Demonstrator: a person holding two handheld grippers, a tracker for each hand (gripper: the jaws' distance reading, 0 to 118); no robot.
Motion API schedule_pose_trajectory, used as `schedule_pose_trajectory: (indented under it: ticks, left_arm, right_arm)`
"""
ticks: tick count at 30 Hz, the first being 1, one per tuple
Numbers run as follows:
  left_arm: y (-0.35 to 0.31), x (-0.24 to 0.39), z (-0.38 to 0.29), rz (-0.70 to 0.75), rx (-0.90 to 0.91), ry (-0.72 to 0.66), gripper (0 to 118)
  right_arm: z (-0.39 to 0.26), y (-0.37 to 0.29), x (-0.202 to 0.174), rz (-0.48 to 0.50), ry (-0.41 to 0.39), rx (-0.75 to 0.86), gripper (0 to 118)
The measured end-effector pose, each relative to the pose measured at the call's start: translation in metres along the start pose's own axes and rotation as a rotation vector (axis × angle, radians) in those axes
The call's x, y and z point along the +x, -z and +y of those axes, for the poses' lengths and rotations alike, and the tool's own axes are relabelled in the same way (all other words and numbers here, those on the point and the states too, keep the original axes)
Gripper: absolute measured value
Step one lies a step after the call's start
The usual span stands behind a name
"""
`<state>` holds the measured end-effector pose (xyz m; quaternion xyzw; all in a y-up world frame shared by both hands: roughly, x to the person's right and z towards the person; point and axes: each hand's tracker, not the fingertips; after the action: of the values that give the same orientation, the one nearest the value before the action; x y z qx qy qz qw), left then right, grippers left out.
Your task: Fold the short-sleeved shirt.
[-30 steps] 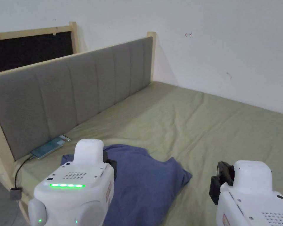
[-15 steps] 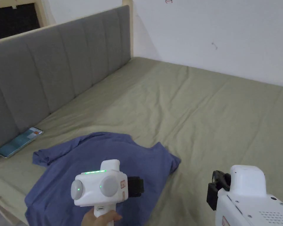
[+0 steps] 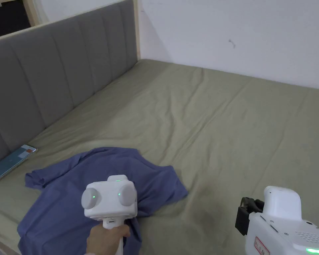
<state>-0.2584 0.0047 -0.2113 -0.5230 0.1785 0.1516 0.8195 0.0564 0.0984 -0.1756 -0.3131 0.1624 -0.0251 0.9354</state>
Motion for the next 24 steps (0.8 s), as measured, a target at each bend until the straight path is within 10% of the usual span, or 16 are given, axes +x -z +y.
schedule_pose_trajectory:
  ticks: [14, 24]
  left_arm:
    - [-0.085, -0.008, 0.041, -0.538, 0.107, -0.239, 6]
    - [-0.179, 0.173, 0.047, -1.011, 0.119, 0.078, 6]
  right_arm:
    - [0.010, -0.043, 0.062, -0.100, 0.128, 0.047, 0]
    - [0.032, -0.118, 0.125, -0.316, 0.212, 0.198, 0]
